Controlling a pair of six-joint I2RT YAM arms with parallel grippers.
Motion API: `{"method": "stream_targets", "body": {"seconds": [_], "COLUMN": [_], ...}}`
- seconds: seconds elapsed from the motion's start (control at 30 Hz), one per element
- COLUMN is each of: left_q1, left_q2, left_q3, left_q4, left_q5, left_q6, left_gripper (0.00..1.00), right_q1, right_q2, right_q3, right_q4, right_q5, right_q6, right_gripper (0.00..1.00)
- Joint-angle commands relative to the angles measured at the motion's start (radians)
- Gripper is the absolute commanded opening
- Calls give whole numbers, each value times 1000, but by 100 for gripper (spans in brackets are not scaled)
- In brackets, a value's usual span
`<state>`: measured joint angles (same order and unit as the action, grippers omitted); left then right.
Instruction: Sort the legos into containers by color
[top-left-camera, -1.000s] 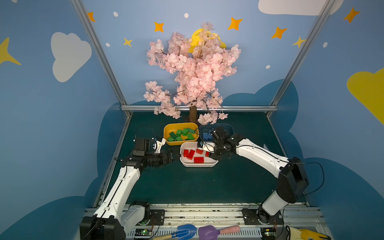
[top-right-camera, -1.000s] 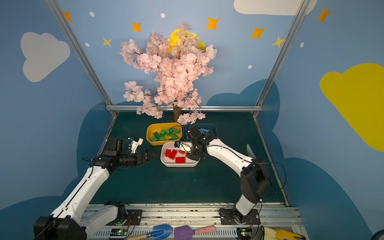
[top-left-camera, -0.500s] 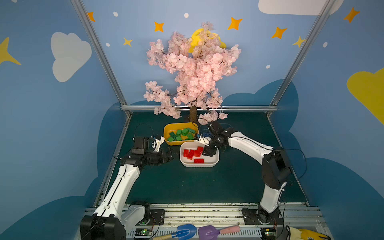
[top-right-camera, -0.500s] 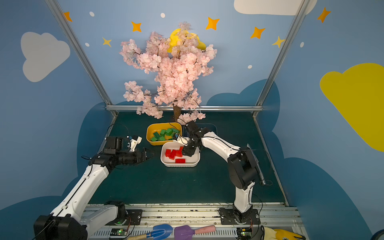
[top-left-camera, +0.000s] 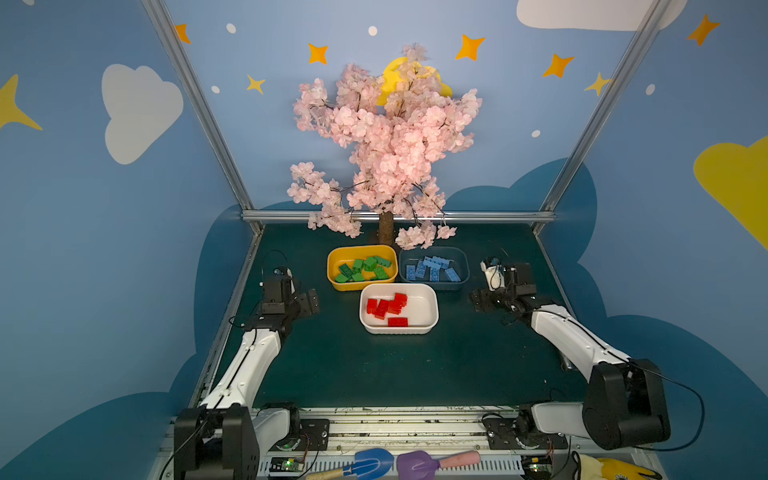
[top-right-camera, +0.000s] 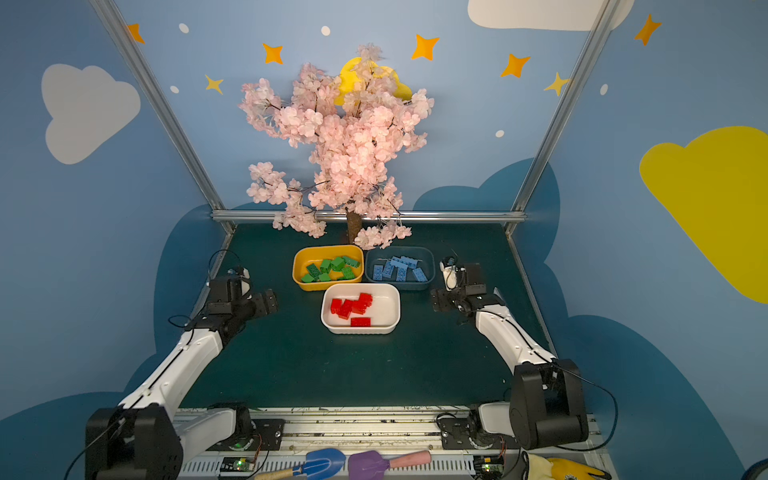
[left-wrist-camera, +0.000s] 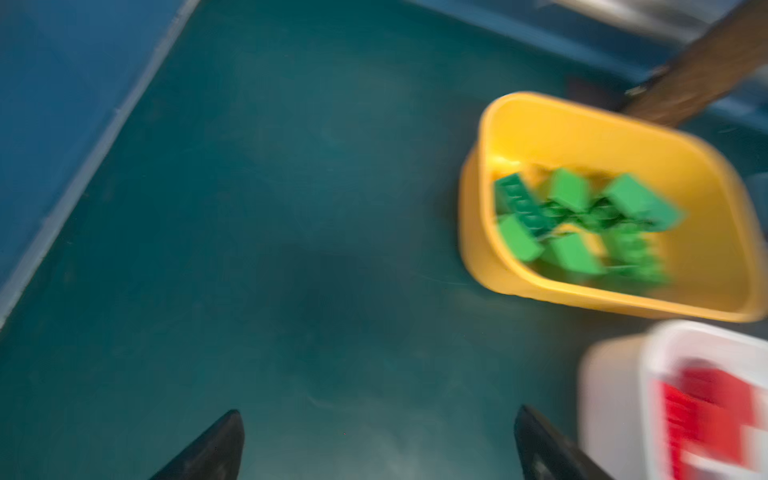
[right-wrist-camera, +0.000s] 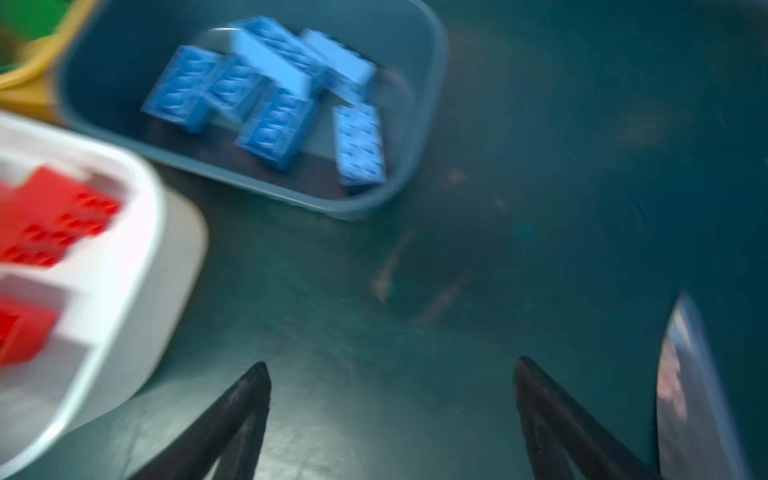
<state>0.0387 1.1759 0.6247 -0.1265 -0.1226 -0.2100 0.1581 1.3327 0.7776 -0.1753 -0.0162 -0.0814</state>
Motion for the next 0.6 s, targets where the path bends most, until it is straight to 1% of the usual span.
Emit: {"method": "stream_targets", "body": {"seconds": [0.0, 0.1, 0.13, 0.23, 0.3, 0.33, 0.37, 0.47, 0.57], "left_q1": [2, 0, 2, 3, 1, 1, 0, 1, 0], "left_q2": [52, 111, 129, 177, 222, 243, 268, 336, 309], "left_q3": [-59, -82, -96, -157, -177, -177, -179, -176, -179], "left_q4": [330, 430, 474, 648, 722, 741, 768, 831, 816], "left_q5": [-44, 44, 64, 105, 121, 129, 141, 163, 169], "left_q6": [115, 183, 194, 200, 199, 200, 202, 203, 208], "left_gripper": [100, 100, 100, 100, 100, 100, 100, 100, 100], "right_q1": [-31, -34, -34, -42, -56, -63, -66, -68, -66], "right_q2": [-14, 5, 20, 53, 91, 99, 103, 106, 103], "right_q3": [-69, -198, -228, -259, -285, -296, -305, -285, -286], "right_q4": [217, 439, 519, 593, 672, 688, 713, 676, 676], "right_q5": [68, 115, 129, 168, 166, 168, 163, 160, 160], "right_q6": [95, 93, 61, 102, 107, 127, 110, 128, 127], "right_gripper": [90, 90, 90, 90, 90, 90, 90, 90, 90]}}
